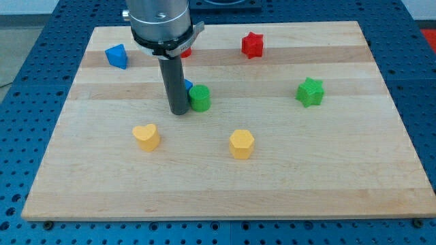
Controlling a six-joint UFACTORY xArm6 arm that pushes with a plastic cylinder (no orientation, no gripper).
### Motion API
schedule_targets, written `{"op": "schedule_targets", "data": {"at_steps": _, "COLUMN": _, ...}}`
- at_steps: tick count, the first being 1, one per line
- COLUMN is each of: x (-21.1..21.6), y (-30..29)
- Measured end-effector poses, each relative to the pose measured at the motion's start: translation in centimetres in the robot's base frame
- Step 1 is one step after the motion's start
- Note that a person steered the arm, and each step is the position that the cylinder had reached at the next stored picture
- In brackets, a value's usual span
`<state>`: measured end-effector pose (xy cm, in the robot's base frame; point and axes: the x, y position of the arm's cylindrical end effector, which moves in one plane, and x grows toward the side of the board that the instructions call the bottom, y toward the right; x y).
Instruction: Put the hexagon at the center of the board
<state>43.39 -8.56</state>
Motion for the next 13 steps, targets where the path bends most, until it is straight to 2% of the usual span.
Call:
{"op": "schedule_targets", "data": {"at_steps": 1, "x": 0.5, "y": 1.4}}
{"op": "schedule_targets", "data": {"at_steps": 3, "x": 0.8, "y": 14.5}}
{"op": "schedule_targets", "data": {"at_steps": 4, "x": 5.0, "y": 18.0}}
{"op": "schedule_targets", "data": {"at_steps": 5, "x": 9.3, "y": 17.0}}
{"op": "schedule_targets", "data": {"at_steps": 6, "x": 9.8, "y": 10.5}}
{"op": "schedule_targets", "data": {"at_steps": 7, "x": 7.5, "y": 2.3}}
{"op": "schedule_targets", "data": {"at_steps": 8, "x": 6.3, "y": -0.3}}
{"op": "schedule_targets", "data": {"at_steps": 9, "x": 9.2, "y": 1.7}}
{"op": "schedule_targets", "data": {"at_steps": 10, "x": 8.0, "y": 1.7}}
{"op": "schedule_targets", "data": {"at_steps": 11, "x": 4.4, "y": 1.7}}
{"op": "schedule_targets", "data": {"at_steps": 13, "x": 7.5, "y": 3.0}}
